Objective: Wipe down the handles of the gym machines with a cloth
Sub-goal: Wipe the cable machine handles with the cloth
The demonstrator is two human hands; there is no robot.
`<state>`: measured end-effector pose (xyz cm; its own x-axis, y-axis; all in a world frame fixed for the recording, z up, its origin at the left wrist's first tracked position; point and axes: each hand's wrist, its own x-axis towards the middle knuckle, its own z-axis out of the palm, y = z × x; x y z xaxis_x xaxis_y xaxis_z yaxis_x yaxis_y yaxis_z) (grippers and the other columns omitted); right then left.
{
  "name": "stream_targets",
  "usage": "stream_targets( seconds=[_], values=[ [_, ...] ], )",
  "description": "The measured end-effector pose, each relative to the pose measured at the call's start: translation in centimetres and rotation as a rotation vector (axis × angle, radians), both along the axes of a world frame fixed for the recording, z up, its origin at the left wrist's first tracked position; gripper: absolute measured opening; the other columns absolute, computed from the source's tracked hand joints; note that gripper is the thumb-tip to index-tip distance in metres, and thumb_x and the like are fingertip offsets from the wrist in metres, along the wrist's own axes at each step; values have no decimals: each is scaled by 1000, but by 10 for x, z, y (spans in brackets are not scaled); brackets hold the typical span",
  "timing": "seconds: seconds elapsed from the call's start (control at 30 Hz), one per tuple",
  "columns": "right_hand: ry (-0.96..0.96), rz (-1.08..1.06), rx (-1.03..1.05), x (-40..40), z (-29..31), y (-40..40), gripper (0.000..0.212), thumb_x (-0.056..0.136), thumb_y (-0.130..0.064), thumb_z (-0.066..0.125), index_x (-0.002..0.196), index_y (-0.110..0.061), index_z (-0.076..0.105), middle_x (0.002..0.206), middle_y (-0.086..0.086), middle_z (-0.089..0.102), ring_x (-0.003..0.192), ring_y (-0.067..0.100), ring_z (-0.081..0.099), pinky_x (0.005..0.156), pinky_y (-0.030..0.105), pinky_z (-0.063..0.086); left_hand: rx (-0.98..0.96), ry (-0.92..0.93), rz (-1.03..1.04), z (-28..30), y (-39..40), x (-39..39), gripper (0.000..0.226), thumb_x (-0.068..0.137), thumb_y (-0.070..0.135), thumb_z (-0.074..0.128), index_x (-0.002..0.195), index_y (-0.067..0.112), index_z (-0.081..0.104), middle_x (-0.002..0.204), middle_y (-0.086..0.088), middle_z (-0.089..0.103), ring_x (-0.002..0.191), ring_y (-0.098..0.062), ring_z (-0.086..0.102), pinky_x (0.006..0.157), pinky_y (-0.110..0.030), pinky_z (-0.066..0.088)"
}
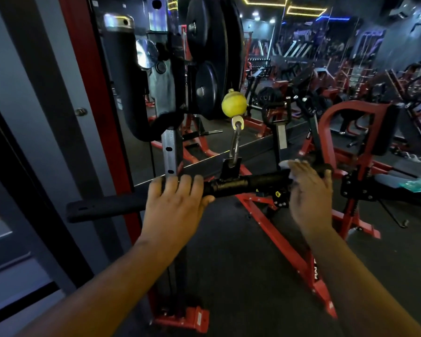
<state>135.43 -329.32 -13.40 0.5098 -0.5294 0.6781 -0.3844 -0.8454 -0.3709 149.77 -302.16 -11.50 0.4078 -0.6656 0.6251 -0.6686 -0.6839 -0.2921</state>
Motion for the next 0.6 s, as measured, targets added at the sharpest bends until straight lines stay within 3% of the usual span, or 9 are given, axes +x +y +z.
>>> stream_targets(
  seconds=[0.13,0.33,0.43,0.6],
  values=[
    [-80,-14,48,12,-2,21,64,93,-5,41,154,-26,40,162,-2,37,155,16,22,125,60,10,-11,56,14,-7,4,5,50,109,52,34,136,14,53,113,-8,66,96,-29,62,83,-45,45],
    [41,247,-261,49,-17,85,57,101,-16,34,158,-17,31,166,-1,28,157,19,14,125,59,8,36,167,-9,0,5,13,61,101,65,39,134,16,56,105,-8,68,90,-30,68,72,-43,54],
    [41,196,-320,40,-17,58,59,100,-13,39,157,-22,30,164,-4,30,156,17,17,125,62,6,37,146,-30,4,8,17,60,100,65,40,132,17,58,103,-8,70,88,-30,69,73,-42,55],
    [-13,-59,-126,14,-7,-1,65,97,-2,52,156,-24,37,162,0,37,155,21,21,123,66,9,48,108,-61,11,6,12,59,100,65,42,129,16,59,95,-7,69,81,-28,68,69,-41,54]
  ],
)
